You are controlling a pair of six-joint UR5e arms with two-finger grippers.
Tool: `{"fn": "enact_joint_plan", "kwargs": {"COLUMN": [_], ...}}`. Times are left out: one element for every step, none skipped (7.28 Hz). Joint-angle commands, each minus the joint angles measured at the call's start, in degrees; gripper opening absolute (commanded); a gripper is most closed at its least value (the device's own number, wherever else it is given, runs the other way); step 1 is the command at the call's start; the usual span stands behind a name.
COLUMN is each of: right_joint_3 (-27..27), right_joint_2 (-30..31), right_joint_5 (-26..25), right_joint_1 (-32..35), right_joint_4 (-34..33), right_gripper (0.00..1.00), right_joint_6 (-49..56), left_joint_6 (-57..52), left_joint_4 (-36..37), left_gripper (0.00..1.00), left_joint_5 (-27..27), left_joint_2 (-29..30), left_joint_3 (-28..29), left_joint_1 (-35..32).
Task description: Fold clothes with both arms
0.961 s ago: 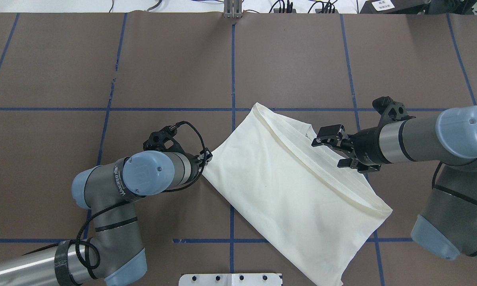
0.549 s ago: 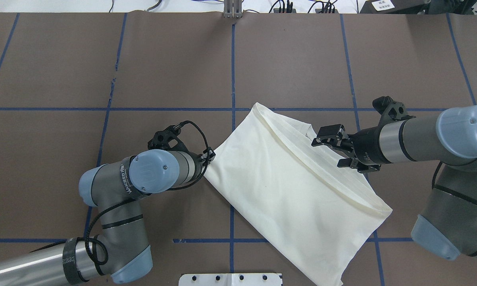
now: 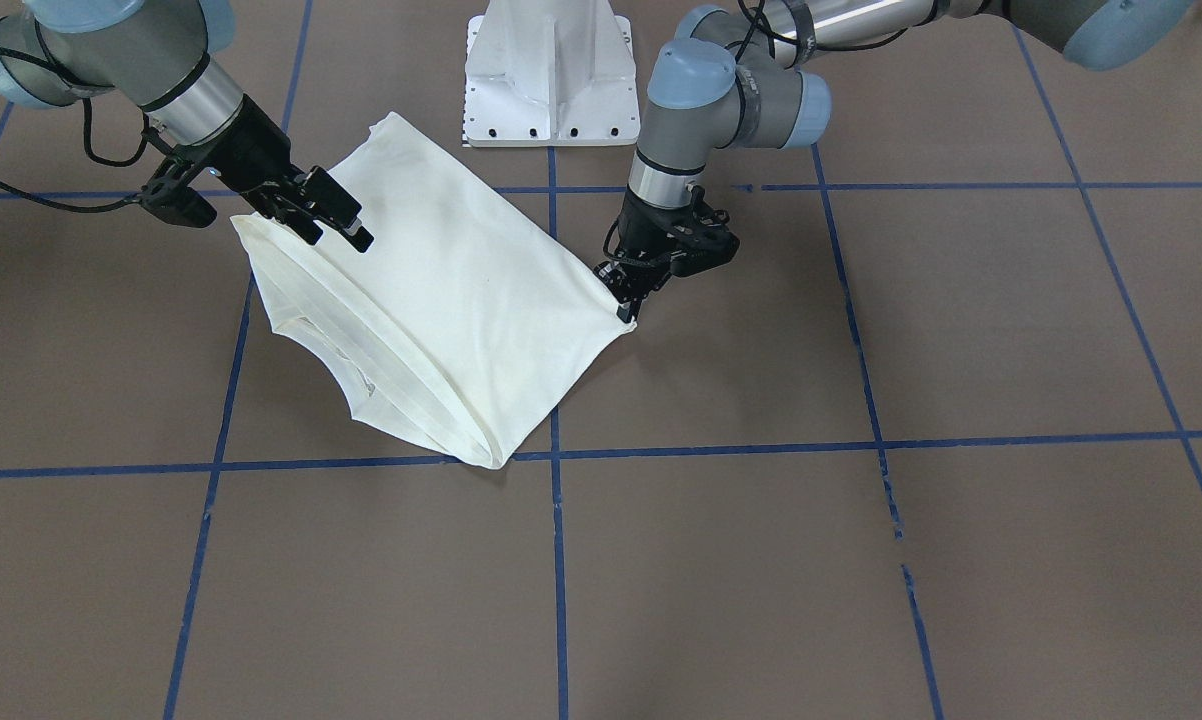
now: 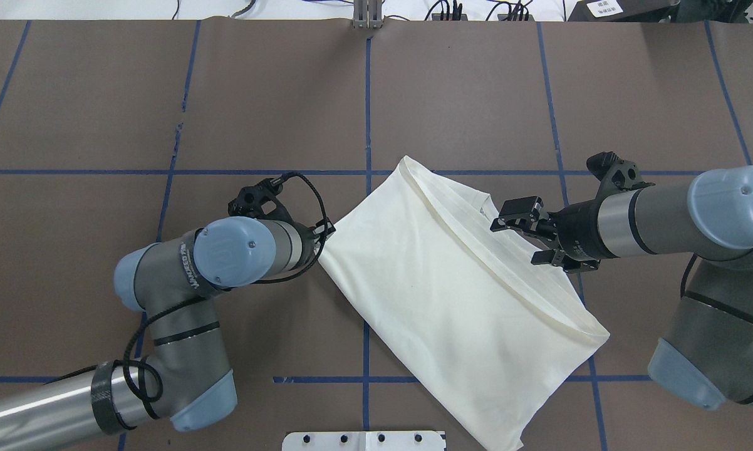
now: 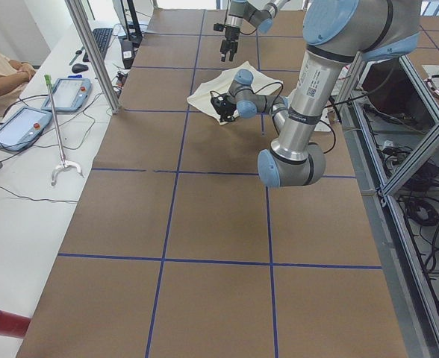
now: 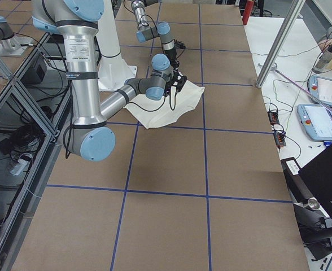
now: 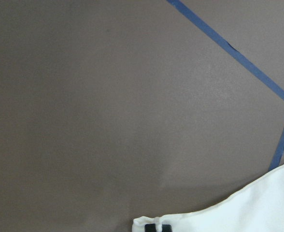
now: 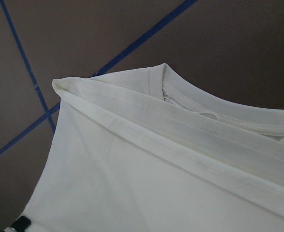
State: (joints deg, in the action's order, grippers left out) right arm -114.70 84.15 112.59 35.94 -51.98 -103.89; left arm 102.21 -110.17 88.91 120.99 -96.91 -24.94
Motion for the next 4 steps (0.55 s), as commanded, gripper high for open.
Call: {"fn": "enact_joint_plan", "kwargs": {"right_joint_3": [-0.1,0.0,0.1,0.0], "right_joint_2": [-0.4,-0.3,-0.4,-0.5], "right_joint_5": [0.2,0.2,0.3,0.3], "right_joint_1": [-0.2,-0.2,-0.2,-0.2], "right_joint_4": [-0.1,-0.1,-0.1,-0.1], "right_gripper": [1.0,1.0,1.0,1.0], "right_joint_6": [-0.1,0.0,0.0,-0.1], "left_joint_6": [-10.4,-10.5,-10.4,-10.0], "left_joint_4": [0.0,-0.4,-2.3,-9.5], "left_gripper": [0.0,0.0,0.0,0.0], "left_joint_5": [0.3,0.3,0.3,0.2], "left_joint_2": [-1.4,1.8,7.6,13.7], "left_joint_3": [0.4,3.5,11.2,23.1], "left_joint_1": [-7.5,-10.7,-13.3,-14.7]}}
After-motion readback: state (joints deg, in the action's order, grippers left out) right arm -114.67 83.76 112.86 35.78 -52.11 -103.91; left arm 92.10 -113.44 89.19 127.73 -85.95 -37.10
